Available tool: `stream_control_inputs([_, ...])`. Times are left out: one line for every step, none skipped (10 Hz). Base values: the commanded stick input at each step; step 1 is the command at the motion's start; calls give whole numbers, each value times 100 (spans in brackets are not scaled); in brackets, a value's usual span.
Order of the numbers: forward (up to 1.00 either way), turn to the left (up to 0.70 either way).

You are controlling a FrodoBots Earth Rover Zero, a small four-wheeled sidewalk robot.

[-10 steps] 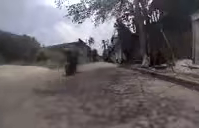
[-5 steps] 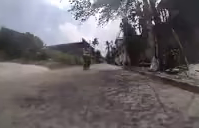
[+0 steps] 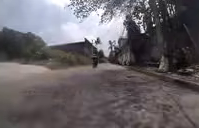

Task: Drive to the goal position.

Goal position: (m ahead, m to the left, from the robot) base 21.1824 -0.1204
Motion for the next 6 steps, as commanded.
stream_control_inputs([100,0])
stream_control_inputs([100,0])
stream_control_inputs([100,0])
stream_control_inputs([100,0])
stream_control_inputs([100,0])
stream_control_inputs([100,0])
